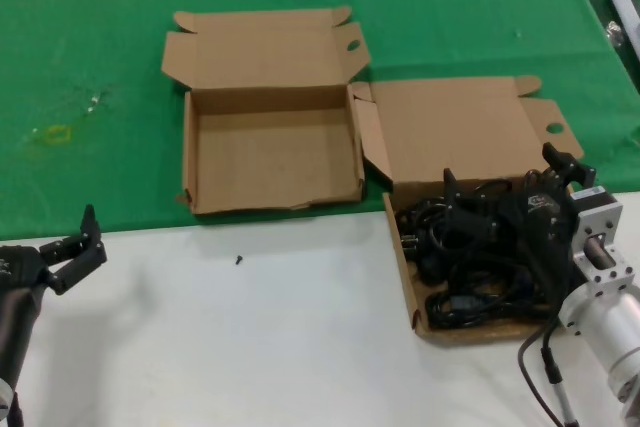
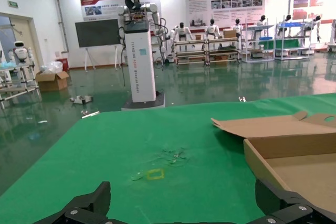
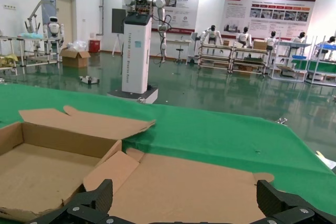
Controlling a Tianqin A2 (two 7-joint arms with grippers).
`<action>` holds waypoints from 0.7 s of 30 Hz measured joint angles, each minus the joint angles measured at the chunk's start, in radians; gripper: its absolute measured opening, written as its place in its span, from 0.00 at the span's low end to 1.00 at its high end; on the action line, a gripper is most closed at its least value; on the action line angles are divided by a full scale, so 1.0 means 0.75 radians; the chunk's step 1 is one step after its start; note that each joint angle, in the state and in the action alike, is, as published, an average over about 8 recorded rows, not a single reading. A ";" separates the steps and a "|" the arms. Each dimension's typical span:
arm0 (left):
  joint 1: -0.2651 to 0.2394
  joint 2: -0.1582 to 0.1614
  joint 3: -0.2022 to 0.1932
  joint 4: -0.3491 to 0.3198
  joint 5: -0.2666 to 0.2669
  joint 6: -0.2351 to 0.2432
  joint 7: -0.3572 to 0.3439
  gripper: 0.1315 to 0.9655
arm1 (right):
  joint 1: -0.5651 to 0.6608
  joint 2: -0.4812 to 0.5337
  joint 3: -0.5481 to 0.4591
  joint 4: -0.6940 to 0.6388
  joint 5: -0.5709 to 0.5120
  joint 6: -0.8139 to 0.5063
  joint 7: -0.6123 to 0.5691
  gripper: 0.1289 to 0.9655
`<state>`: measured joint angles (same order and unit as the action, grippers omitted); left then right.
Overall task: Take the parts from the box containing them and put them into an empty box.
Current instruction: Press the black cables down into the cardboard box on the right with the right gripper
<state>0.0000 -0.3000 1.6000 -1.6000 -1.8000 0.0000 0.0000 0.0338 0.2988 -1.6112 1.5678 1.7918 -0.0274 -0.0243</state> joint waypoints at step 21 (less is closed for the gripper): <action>0.000 0.000 0.000 0.000 0.000 0.000 0.000 0.81 | -0.007 0.050 -0.047 0.014 0.022 0.043 0.017 1.00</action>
<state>0.0000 -0.3000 1.6000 -1.6000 -1.8000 0.0000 0.0000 0.0283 0.3361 -1.6465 1.5783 1.8081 0.0046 -0.0116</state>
